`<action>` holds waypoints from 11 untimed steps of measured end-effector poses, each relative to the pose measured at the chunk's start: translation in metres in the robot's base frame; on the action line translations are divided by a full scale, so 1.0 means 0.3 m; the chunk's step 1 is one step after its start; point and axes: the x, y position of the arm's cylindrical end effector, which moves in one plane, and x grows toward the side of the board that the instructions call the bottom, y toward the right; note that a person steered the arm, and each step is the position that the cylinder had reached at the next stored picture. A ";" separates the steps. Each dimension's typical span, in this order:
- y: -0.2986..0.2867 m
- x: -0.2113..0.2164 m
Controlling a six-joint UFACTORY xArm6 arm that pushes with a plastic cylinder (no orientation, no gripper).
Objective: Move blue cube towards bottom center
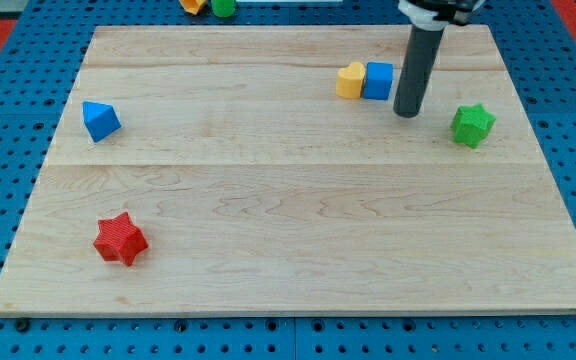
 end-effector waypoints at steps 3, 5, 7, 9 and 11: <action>0.177 -0.143; -0.064 -0.155; -0.370 -0.016; -0.461 -0.174; -0.510 0.210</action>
